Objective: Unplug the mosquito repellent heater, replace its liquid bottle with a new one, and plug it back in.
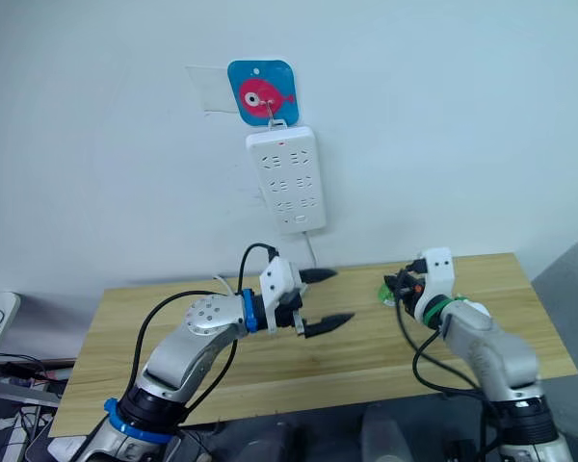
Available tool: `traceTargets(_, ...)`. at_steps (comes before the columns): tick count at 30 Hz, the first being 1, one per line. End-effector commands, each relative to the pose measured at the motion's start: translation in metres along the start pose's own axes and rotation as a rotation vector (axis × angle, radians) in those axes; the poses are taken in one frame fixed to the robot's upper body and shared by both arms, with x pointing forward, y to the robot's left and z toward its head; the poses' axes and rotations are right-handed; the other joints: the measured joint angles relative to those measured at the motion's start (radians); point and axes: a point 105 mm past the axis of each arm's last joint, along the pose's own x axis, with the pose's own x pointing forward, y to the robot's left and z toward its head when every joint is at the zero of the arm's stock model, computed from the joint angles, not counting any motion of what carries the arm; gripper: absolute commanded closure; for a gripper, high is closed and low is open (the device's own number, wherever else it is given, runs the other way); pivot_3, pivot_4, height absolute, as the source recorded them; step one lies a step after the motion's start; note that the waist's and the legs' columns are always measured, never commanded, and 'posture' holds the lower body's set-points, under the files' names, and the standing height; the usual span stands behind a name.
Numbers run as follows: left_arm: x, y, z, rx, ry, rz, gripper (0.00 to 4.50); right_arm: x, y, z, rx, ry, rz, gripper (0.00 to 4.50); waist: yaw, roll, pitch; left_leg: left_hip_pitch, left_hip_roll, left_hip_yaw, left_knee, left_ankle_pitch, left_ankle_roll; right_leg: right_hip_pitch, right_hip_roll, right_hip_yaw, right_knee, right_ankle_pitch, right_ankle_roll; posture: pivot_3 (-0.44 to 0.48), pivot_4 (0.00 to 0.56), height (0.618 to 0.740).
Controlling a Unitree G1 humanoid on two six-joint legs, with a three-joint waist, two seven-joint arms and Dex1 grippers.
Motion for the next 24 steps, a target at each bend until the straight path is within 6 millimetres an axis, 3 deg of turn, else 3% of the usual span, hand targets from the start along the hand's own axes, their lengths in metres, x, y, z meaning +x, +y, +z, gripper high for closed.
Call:
traceTargets(1, 0.0, -0.01, 0.004, 0.034, 0.038, -0.077, 0.0, 0.009, -0.004, -0.002, -0.279, -0.116, -0.015, 3.64, 0.002, 0.0, 0.0, 0.0, 0.0, 0.0, 0.0, 0.0, 0.0, 0.0, 0.0, 0.0, 0.0, 0.0, 0.0, -0.132, 0.165, 0.74)
traceTargets(7, -0.002, -0.003, 0.003, 0.042, 0.049, -0.056, 0.0, 0.026, -0.026, -0.026, -0.251, -0.139, -0.138, 3.64, 0.002, 0.0, 0.0, 0.0, 0.001, 0.0, 0.0, 0.003, -0.006, 0.0, 0.0, 0.001, 0.0, 0.001, -0.002, -0.125, 0.158, 0.74)
traceTargets(16, -0.003, 0.003, 0.001, 0.04, 0.038, -0.01, 0.0, 0.036, -0.032, -0.051, -0.225, -0.091, -0.164, 3.64, 0.005, 0.0, 0.0, 0.0, 0.001, 0.0, 0.0, 0.003, -0.006, 0.0, 0.0, 0.001, 0.0, 0.001, -0.002, -0.101, 0.156, 0.74)
traceTargets(24, -0.01, 0.0, -0.004, 0.011, 0.025, 0.036, 0.0, 0.026, -0.034, -0.049, -0.251, -0.107, -0.135, 0.85, 0.005, 0.0, 0.0, 0.001, 0.001, 0.0, 0.0, 0.003, -0.006, 0.0, 0.0, 0.001, 0.001, 0.001, -0.002, -0.094, 0.157, 0.74)
